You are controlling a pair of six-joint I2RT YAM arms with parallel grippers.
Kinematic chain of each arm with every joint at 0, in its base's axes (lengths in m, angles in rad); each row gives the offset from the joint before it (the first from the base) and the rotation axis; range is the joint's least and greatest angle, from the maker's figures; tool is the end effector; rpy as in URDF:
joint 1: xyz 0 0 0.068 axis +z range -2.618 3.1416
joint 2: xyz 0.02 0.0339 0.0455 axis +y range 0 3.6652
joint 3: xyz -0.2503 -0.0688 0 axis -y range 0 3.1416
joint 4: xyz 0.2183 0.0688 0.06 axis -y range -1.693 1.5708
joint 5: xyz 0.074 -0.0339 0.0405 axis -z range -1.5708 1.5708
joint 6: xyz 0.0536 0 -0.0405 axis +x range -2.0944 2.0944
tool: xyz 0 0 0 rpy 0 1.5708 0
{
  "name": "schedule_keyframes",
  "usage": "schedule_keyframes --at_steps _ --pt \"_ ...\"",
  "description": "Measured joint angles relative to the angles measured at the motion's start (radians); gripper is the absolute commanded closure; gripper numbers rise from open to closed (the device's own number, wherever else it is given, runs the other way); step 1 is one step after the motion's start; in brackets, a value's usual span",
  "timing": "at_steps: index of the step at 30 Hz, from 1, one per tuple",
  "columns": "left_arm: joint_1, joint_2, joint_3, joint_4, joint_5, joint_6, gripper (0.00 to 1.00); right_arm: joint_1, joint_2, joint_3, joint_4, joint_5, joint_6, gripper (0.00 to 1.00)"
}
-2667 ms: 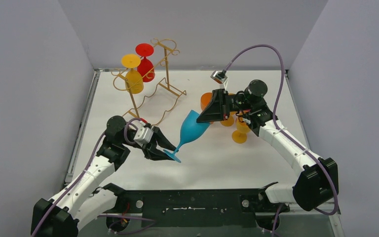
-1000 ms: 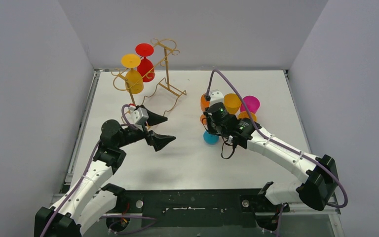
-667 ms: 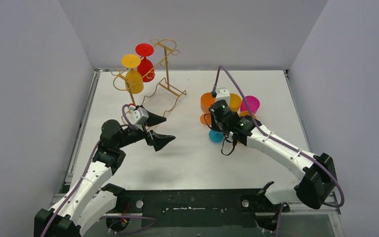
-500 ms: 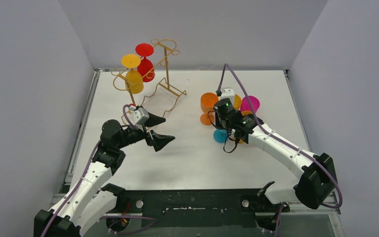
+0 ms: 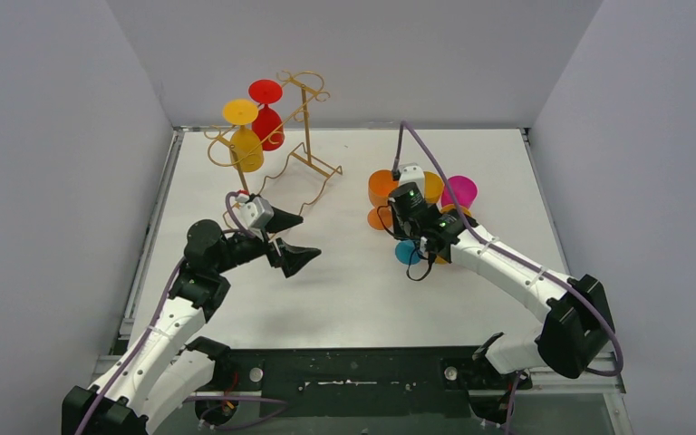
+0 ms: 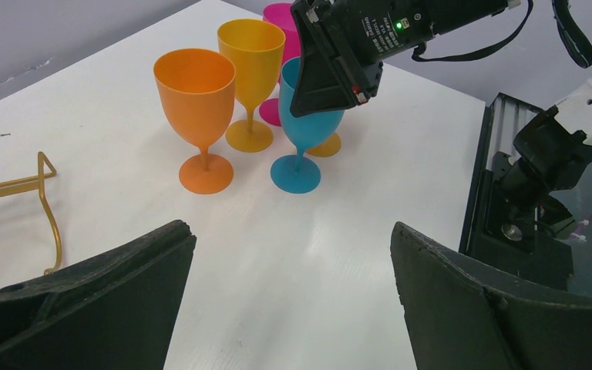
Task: Take the wine glass off the wine glass rack
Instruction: Place the wine glass at the center of the board.
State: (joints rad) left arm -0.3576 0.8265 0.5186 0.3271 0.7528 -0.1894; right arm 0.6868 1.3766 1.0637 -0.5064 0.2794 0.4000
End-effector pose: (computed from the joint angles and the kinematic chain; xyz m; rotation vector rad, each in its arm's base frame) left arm 0.1649 -0.1007 0.2908 0.7422 1.4717 -1.0028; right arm 0.2286 0.1684 0.2573 -0.2072 2.3490 0.1969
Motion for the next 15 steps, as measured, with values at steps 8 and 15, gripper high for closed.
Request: schedule_keyframes --at_steps 8,15 --pt "0.0 -0.024 0.0 -0.011 -0.036 -0.001 0.03 0.001 0.008 0.002 0.011 0.0 -0.024 0.93" --pt "0.0 -0.048 0.0 -0.027 -0.102 -0.012 0.03 0.002 0.016 0.002 0.011 -0.004 -0.026 0.83"
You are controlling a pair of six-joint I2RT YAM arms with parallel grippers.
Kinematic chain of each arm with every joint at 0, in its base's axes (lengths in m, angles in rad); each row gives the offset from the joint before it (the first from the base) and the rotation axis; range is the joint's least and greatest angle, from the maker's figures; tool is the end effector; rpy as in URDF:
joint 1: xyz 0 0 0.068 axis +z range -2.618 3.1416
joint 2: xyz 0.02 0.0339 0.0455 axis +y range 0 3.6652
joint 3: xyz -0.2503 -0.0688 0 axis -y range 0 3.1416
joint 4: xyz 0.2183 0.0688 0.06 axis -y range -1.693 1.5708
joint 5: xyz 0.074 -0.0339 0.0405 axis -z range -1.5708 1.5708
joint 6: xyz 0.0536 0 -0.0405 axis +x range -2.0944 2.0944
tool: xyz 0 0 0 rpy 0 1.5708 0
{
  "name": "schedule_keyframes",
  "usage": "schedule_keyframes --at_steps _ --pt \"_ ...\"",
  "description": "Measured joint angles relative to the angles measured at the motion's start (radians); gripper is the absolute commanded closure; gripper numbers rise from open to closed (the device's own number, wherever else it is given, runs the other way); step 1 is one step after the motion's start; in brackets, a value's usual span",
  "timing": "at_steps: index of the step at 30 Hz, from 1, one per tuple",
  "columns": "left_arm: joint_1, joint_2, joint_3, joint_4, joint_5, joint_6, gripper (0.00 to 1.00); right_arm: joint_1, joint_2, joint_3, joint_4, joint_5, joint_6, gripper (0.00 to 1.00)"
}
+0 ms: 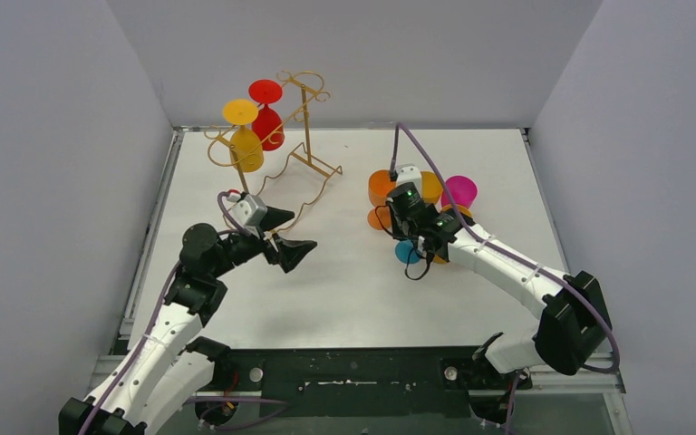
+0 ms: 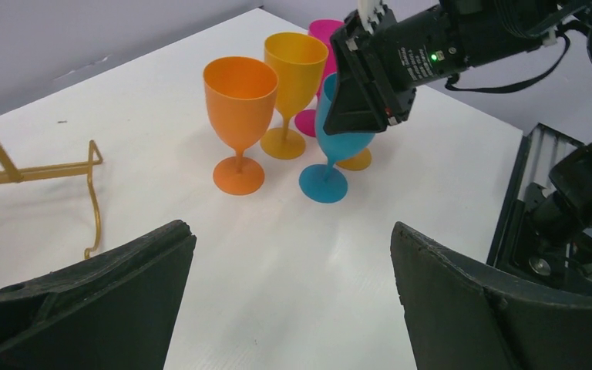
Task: Take the wine glass off the wine glass rack
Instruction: Place the wine glass at the center of the board, then pick up the wine glass from the wine rack.
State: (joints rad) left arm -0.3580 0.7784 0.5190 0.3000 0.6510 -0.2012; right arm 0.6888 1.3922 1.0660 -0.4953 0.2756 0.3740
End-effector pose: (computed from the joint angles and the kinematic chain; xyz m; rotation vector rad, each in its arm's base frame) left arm 0.1616 -0.0951 0.2960 0.6534 1.4773 -0.9324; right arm 0.2309 0.1712 0.2548 -0.2425 2.3479 0.1879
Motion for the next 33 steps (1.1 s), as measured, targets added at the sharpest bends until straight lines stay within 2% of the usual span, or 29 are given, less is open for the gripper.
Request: schedule_keyframes --at_steps 12,16,24,28,33 --pt "0.006 -0.072 0.072 -0.255 -0.331 -0.159 0.03 0.0 0.002 0.042 -0.031 -0.056 0.0 0.61" --pt "0.011 -0.112 0.116 -0.366 -0.463 -0.189 0.02 0.0 -0.031 0.056 -0.03 -0.081 0.004 0.57" --pt "0.013 -0.207 0.182 -0.578 -0.882 -0.253 0.03 0.0 -0.1 0.069 -0.029 -0.109 0.019 0.5" --pt "0.032 -0.158 0.283 -0.692 -1.067 -0.255 0.03 0.0 -0.114 0.075 -0.03 -0.117 0.024 0.45" --pt "0.121 -0.057 0.395 -0.731 -1.133 -0.244 0.03 -0.001 -0.13 0.081 -0.03 -0.116 0.024 0.43"
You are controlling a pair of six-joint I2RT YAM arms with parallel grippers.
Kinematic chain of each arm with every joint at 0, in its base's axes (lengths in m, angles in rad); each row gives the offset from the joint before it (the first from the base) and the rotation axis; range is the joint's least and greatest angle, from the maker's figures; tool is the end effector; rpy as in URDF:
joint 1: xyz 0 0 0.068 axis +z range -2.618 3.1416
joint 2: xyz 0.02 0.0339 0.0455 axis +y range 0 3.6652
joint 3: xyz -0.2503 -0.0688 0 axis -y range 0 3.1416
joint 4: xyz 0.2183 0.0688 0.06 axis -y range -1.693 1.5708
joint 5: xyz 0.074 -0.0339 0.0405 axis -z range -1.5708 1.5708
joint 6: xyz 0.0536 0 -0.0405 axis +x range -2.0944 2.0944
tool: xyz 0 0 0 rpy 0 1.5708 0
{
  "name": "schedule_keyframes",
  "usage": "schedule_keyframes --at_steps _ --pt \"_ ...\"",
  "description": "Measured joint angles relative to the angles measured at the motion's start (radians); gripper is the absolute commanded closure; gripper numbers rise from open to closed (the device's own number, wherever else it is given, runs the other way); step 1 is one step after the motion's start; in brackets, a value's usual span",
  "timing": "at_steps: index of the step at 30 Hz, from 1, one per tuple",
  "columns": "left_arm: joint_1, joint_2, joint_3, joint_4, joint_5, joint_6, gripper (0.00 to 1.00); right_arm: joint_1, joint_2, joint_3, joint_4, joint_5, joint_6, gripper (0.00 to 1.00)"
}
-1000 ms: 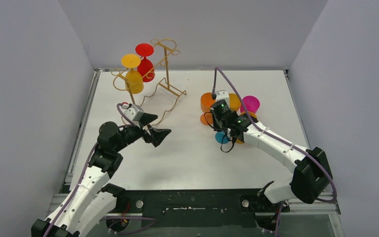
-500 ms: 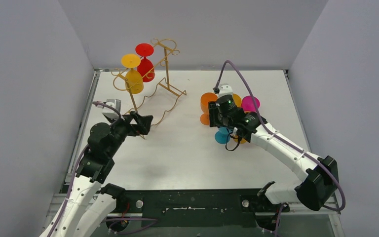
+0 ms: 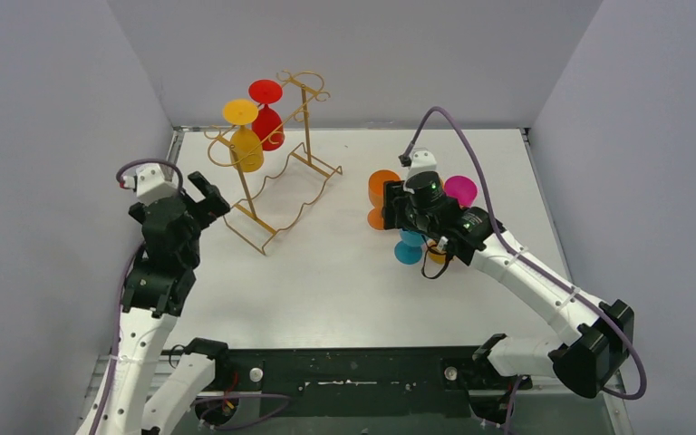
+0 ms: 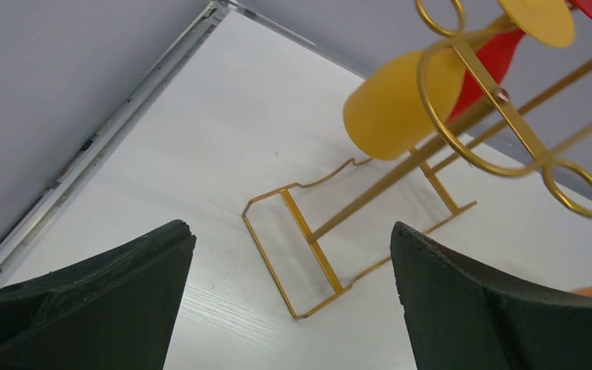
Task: Take the wine glass off the wine glass rack
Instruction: Pick up the wine glass from the wine rack.
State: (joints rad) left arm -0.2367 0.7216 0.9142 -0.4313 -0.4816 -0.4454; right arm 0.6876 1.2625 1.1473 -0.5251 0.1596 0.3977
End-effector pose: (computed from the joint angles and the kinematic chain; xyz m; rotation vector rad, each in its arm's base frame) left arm 0.1545 -0.0117 0.3508 -0.5181 1.7053 -0.0550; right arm 0.2137 0.1645 0.3107 -0.2339 2.2227 0.4260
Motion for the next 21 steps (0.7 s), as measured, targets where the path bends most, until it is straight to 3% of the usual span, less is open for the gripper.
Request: schedule_keyframes --at_steps 7,11,17,21 --pt "0.28 0.133 0.079 -0.007 0.101 -0.062 0.03 -0.005 -0.048 0.011 0.0 0.0 -0.012 0.32" --pt "0.362 0.248 0.21 -0.007 0.188 -0.066 0.03 -0.008 -0.084 0.014 0.001 0.0 -0.026 0.27" --pt "0.445 0.425 0.377 0.117 0.443 -0.078 0.03 -0.014 -0.132 0.014 0.031 -0.013 -0.06 0.25" --pt "0.525 0.532 0.421 0.23 0.676 -0.155 0.14 -0.016 -0.158 0.005 0.048 -0.019 -0.072 0.23"
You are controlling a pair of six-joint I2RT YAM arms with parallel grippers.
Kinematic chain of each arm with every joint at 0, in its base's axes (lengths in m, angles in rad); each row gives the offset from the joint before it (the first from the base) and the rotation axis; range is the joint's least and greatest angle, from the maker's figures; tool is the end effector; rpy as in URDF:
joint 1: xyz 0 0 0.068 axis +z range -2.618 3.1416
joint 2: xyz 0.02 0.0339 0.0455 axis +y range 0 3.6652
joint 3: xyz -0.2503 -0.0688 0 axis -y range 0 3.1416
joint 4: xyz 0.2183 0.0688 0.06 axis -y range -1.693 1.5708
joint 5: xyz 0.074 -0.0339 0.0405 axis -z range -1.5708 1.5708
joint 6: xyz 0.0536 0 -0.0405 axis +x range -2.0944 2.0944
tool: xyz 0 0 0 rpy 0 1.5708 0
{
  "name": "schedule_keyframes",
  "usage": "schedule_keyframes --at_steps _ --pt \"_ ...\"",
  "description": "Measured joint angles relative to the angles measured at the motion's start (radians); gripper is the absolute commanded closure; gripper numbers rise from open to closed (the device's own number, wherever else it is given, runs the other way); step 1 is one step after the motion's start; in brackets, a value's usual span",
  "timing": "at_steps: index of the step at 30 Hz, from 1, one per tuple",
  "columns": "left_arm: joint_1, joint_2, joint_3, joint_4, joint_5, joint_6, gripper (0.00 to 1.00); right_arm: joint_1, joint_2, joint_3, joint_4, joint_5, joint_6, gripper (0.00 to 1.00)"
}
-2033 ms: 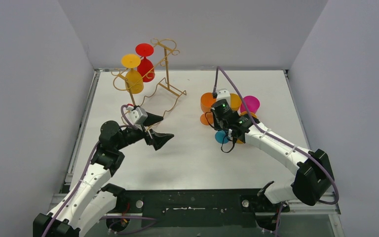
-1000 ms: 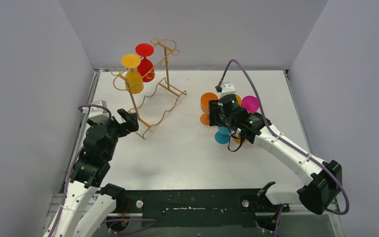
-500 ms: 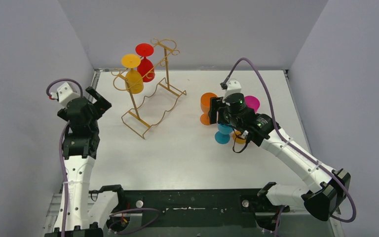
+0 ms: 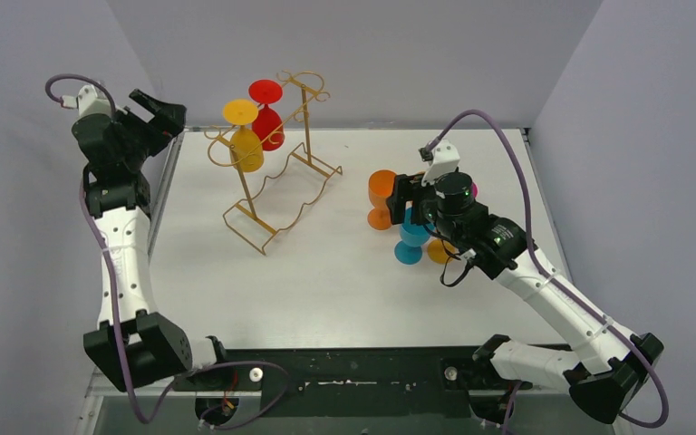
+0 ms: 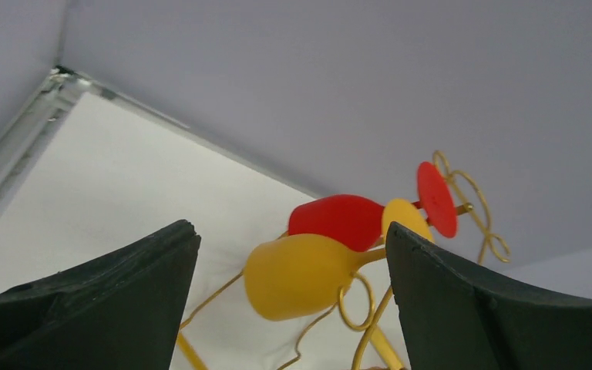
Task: Take the wine glass off the wine glass rack
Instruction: Pick up the wine glass from the wine rack.
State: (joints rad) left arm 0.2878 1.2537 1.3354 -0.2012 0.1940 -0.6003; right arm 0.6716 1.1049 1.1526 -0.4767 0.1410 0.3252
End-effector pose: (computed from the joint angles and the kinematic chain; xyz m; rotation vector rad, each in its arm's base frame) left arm 0.2717 0.0697 0.4138 -0.5969 1.5958 -0.3975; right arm 0.1912 0.1424 0.3546 -0.2589 2.0137 0.4969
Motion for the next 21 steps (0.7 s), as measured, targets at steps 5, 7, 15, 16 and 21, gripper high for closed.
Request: schedule_keyframes --at_steps 5,7,15,16,21 --pt "0.028 0.212 0.107 0.212 0.315 -0.132 0.19 -0.006 -0.003 -0.009 -0.004 -0.001 -0.002 0.22" --pt "0.025 0.284 0.134 0.285 0.413 -0.176 0.21 -0.01 -0.003 -0.009 -0.004 -0.007 -0.003 0.22" --pt "0.007 0.462 0.299 0.201 0.587 -0.137 0.22 -0.016 0.004 -0.008 -0.008 -0.028 -0.008 0.21" --pt "0.003 0.467 0.325 0.167 0.591 -0.114 0.23 -0.016 0.004 -0.008 -0.01 -0.03 -0.008 0.21" --pt "-0.029 0.488 0.45 0.025 0.636 0.009 0.28 -0.018 0.008 -0.008 -0.013 -0.042 0.001 0.21"
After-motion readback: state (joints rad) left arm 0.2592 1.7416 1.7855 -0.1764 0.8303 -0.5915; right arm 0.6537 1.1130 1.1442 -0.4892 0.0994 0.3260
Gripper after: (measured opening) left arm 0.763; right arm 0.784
